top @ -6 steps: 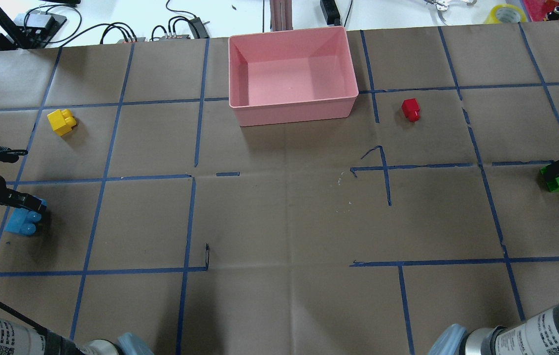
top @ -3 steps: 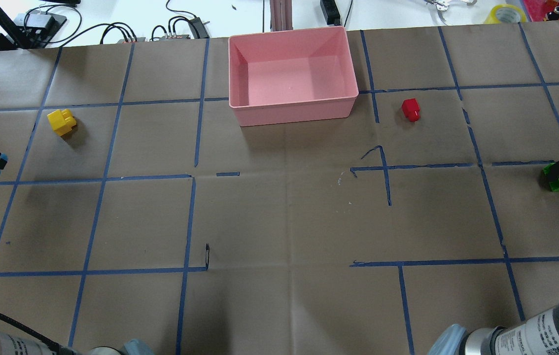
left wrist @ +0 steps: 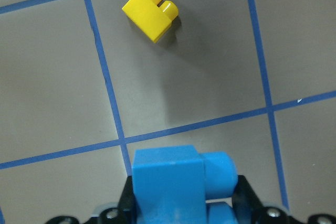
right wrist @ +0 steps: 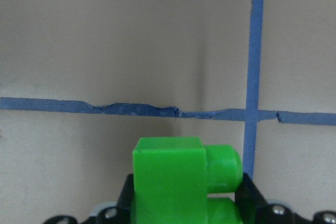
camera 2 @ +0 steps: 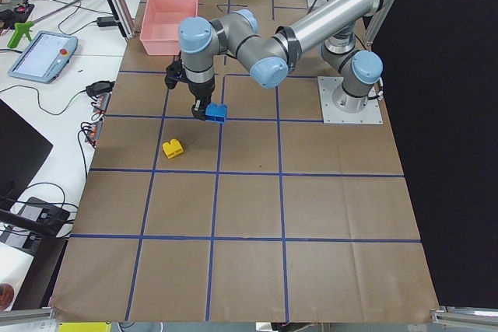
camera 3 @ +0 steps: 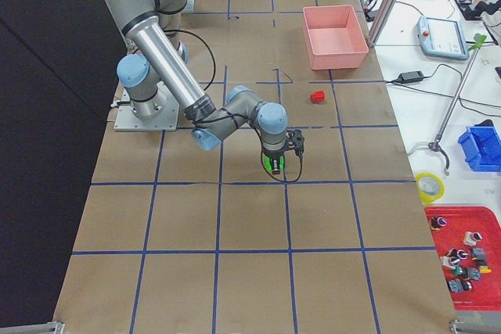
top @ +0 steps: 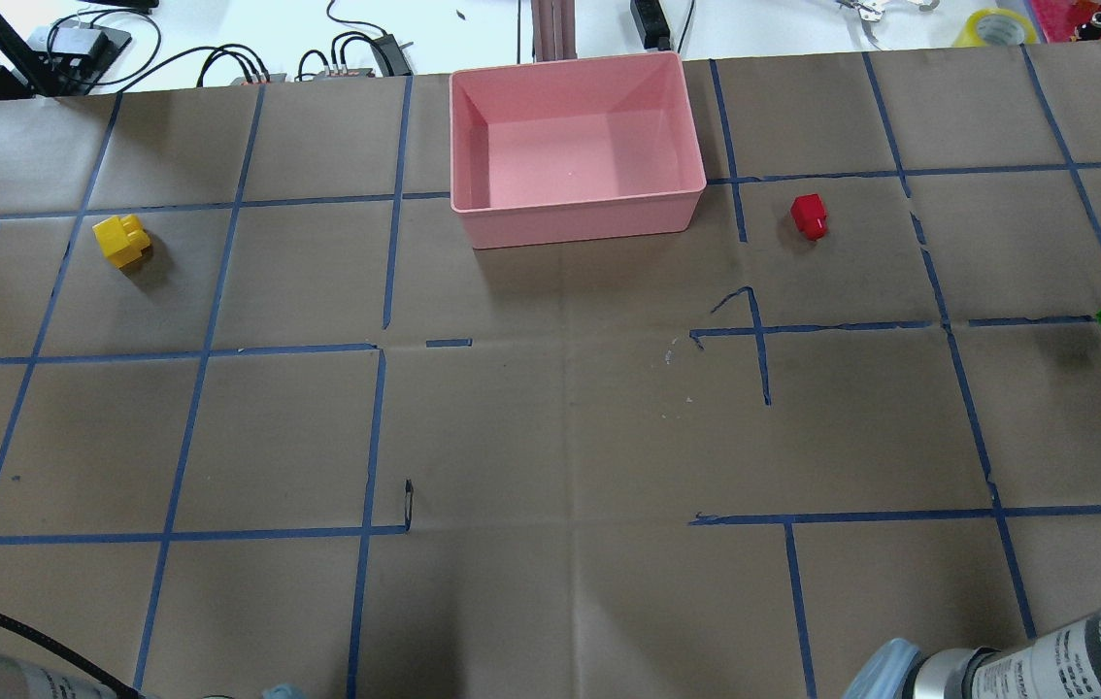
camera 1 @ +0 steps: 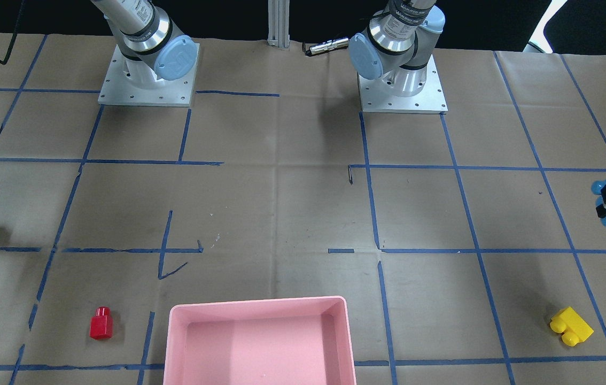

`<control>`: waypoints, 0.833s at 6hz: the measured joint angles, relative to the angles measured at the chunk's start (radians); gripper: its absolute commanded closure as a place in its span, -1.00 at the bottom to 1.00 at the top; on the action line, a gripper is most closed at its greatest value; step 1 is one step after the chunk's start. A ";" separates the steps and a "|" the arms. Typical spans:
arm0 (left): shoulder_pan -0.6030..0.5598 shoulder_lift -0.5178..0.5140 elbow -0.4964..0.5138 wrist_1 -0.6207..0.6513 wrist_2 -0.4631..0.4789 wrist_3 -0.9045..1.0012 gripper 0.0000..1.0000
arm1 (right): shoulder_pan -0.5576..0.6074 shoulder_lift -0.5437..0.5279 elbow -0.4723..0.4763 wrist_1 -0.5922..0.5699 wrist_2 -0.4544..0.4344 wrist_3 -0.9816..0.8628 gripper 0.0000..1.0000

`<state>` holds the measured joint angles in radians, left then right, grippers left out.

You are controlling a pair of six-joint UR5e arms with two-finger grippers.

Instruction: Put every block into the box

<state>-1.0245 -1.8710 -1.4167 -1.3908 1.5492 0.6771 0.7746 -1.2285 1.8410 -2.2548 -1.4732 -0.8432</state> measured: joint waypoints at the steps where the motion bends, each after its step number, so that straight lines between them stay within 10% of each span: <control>1: -0.092 -0.031 0.042 0.004 -0.008 -0.179 0.52 | 0.000 -0.052 -0.029 0.055 0.004 0.003 0.88; 5: -0.513 -0.271 0.428 -0.004 -0.039 -0.810 0.51 | 0.095 -0.221 -0.091 0.164 0.088 0.046 0.90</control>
<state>-1.5371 -2.1415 -0.9890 -1.3946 1.5107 -0.1331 0.8694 -1.4495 1.7495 -2.0907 -1.3856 -0.7974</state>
